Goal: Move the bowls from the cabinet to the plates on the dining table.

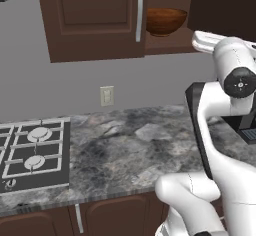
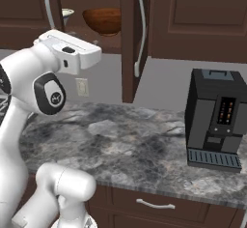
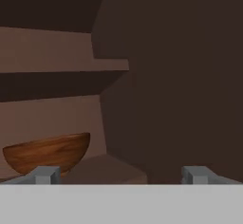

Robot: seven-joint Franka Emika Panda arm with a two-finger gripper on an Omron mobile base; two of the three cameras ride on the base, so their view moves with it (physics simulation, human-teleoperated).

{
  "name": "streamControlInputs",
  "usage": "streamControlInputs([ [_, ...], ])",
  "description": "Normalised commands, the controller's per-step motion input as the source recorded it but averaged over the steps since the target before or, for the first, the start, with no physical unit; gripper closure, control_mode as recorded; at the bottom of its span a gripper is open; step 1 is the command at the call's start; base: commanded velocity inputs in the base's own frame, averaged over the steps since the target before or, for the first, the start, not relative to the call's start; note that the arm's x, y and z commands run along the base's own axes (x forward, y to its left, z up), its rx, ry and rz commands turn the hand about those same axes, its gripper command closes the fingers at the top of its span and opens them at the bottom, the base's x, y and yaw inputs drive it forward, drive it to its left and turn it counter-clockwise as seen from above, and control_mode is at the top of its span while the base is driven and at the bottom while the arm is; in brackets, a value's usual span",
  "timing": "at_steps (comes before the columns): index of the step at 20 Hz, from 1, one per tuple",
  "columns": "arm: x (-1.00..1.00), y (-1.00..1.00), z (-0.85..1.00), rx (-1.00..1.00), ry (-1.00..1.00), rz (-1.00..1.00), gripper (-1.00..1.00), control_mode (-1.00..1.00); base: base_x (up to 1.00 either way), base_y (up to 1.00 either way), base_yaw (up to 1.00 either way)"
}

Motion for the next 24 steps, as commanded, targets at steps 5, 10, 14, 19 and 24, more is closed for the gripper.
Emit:
streamControlInputs([
  [5, -0.15, 0.23, 0.14, -0.07, 0.05, 0.19, -1.0, -1.0, 0.0, 0.0, 0.0],
  [10, -0.02, 0.41, 0.0, 0.0, 0.02, 0.12, -1.0, -1.0, 0.0, 0.0, 0.0],
  [14, 0.04, 0.57, -0.03, 0.03, 0.05, 0.03, -1.0, -1.0, 0.0, 0.0, 0.0],
  [19, -0.01, 0.4, -0.12, 0.07, 0.03, 0.1, -1.0, -1.0, 0.0, 0.0, 0.0],
  [24, 0.0, 0.24, -0.02, 0.05, 0.02, 0.17, -1.0, -1.0, 0.0, 0.0, 0.0],
])
